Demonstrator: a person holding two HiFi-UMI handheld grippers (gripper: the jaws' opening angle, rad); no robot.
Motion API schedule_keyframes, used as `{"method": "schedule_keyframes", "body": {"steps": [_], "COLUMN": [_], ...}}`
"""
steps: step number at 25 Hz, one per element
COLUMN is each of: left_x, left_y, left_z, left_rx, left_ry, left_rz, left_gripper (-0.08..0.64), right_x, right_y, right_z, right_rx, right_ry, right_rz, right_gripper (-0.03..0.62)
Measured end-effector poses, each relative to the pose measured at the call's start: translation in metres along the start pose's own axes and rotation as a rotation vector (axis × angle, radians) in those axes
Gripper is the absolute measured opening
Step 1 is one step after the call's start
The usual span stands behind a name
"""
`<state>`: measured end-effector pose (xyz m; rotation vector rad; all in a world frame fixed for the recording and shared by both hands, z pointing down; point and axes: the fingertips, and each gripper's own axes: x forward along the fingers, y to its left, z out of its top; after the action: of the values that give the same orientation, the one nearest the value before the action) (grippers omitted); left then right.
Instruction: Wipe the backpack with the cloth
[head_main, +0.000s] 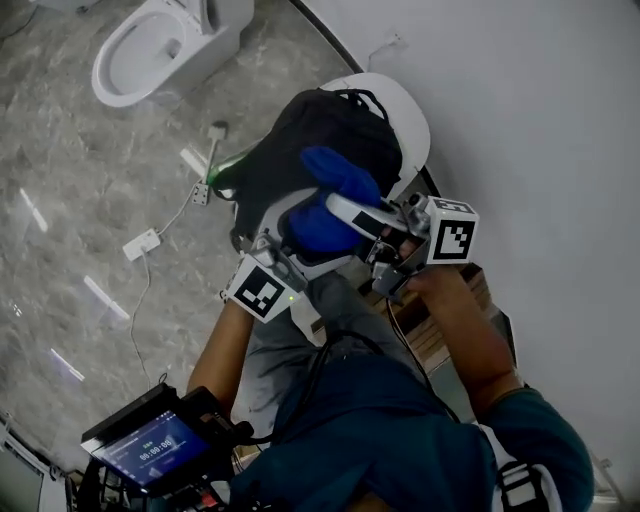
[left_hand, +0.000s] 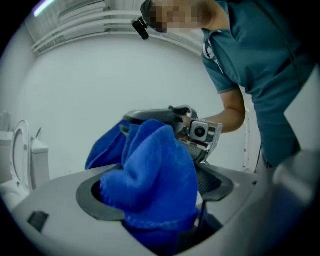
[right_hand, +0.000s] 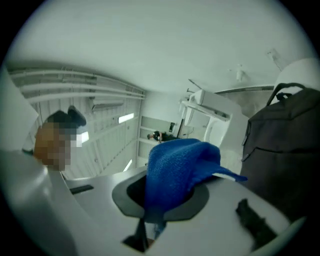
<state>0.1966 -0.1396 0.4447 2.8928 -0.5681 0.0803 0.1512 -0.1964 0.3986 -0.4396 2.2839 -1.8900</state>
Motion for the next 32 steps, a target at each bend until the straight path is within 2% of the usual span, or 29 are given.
{"method": "schedule_keyframes", "body": {"steps": [2, 4, 6, 10, 13, 16, 18, 20, 23, 24, 25, 27, 29, 30, 32], "left_x": [0.008, 0.012, 0.008, -0.009, -0.021, -0.040, -0.061, -0.089, -0.146, -0.168, -0.187, -0.210, -0.209, -0.202, -0.179], "left_y": [-0.041, -0.070, -0.087, -0.090, -0.087, -0.082, -0.076, -0.067, -0.049, -0.046, -0.046, -0.055, -0.074, -0.081, -0.082], "left_z": [-0.003, -0.010, -0.021, -0.045, -0.058, -0.072, -0.083, -0.095, -0.118, -0.132, -0.152, -0.212, -0.283, -0.315, -0.360], "left_rx": [0.044, 0.063, 0.064, 0.067, 0.111, 0.103, 0.045, -0.048, -0.235, -0.286, -0.323, -0.368, -0.426, -0.457, -0.489], "left_ry": [0.049, 0.100, 0.136, 0.155, 0.199, 0.215, 0.203, 0.178, 0.117, 0.121, 0.154, 0.300, 0.471, 0.528, 0.570], "left_rz": [-0.005, 0.003, 0.002, 0.071, 0.125, 0.204, 0.289, 0.409, 0.657, 0.737, 0.808, 0.909, 0.949, 0.958, 0.974], "left_gripper": [0.431, 0.422, 0.225, 0.048, 0.041, 0.038, 0.037, 0.037, 0.037, 0.037, 0.037, 0.037, 0.037, 0.037, 0.037], "right_x": [-0.022, -0.036, -0.035, -0.019, -0.018, -0.025, -0.034, -0.047, -0.069, -0.076, -0.083, -0.095, -0.110, -0.117, -0.131], "right_y": [0.013, 0.018, 0.012, 0.004, 0.000, -0.018, -0.031, -0.041, -0.049, -0.049, -0.050, -0.054, -0.066, -0.076, -0.098], "right_z": [-0.040, -0.065, -0.079, -0.109, -0.131, -0.129, -0.126, -0.130, -0.135, -0.137, -0.138, -0.146, -0.155, -0.158, -0.161], "right_rx": [-0.102, -0.143, -0.148, -0.096, -0.038, -0.075, -0.119, -0.164, -0.228, -0.247, -0.262, -0.273, -0.266, -0.263, -0.272], "right_ry": [0.095, 0.176, 0.241, 0.435, 0.564, 0.594, 0.600, 0.613, 0.591, 0.570, 0.553, 0.551, 0.591, 0.622, 0.699], "right_rz": [0.003, 0.038, 0.037, 0.065, 0.106, 0.070, 0.024, -0.037, -0.187, -0.244, -0.293, -0.355, -0.386, -0.391, -0.387], "right_gripper": [0.028, 0.090, 0.094, 0.094, 0.101, 0.113, 0.126, 0.146, 0.149, 0.149, 0.149, 0.149, 0.149, 0.147, 0.149]}}
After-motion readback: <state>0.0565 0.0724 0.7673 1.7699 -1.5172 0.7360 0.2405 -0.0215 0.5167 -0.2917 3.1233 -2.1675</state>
